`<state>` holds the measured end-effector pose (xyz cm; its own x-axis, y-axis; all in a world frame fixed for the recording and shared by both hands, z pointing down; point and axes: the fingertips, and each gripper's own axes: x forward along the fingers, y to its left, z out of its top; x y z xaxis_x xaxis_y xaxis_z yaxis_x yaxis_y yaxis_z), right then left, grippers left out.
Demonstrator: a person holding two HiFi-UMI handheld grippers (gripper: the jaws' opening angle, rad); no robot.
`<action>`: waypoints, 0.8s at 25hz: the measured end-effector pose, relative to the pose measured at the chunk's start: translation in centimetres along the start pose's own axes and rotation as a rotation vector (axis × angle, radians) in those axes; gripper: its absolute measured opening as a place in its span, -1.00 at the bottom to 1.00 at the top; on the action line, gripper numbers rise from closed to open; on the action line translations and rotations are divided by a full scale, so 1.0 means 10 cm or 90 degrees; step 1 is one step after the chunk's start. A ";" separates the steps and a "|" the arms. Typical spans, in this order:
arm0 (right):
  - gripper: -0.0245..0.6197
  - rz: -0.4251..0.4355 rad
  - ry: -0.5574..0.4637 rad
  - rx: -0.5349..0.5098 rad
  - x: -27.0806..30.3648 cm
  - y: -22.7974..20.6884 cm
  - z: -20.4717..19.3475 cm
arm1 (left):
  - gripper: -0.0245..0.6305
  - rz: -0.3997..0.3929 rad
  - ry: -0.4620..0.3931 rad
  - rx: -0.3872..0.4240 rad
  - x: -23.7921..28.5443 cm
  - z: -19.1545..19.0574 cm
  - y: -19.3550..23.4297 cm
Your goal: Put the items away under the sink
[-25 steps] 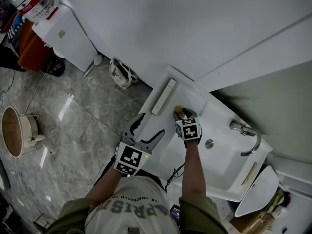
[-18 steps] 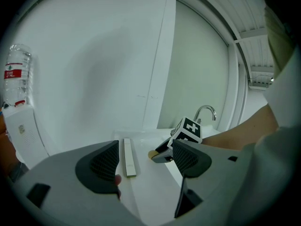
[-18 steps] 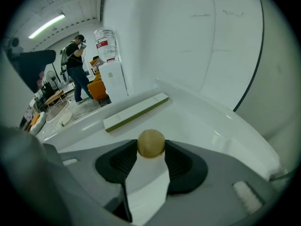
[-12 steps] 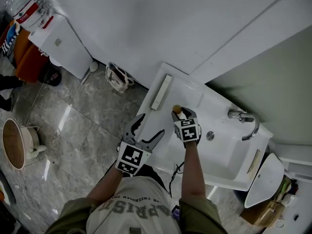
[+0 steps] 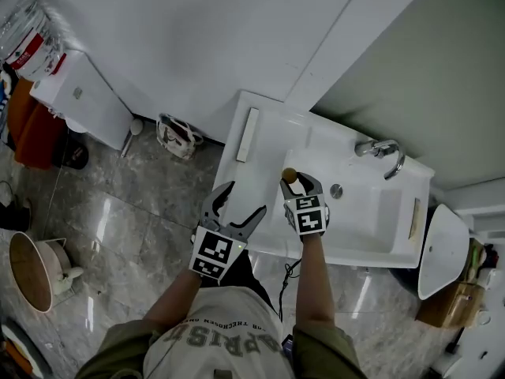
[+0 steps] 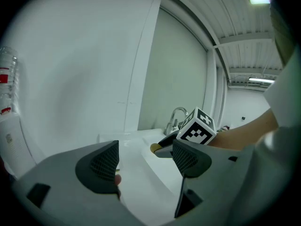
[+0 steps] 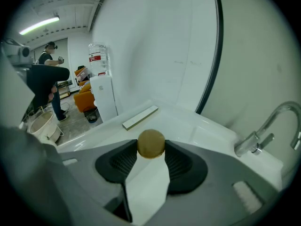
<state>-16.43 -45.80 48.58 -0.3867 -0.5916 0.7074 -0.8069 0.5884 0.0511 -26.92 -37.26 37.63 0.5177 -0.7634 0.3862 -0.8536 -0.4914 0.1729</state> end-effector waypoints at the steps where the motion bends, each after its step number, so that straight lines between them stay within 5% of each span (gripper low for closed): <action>1: -0.34 -0.013 -0.005 0.007 -0.09 0.01 -0.03 | 0.11 -0.009 -0.001 0.002 -0.04 -0.01 -0.05; 20: -0.34 -0.189 -0.052 0.144 -1.53 -0.03 -0.95 | 0.11 -0.155 0.006 0.080 -0.40 -0.21 -1.02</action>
<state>-6.03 -31.67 44.49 -0.1483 -0.7654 0.6263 -0.9637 0.2541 0.0823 -20.35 -28.31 36.23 0.7059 -0.6124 0.3560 -0.6897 -0.7087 0.1486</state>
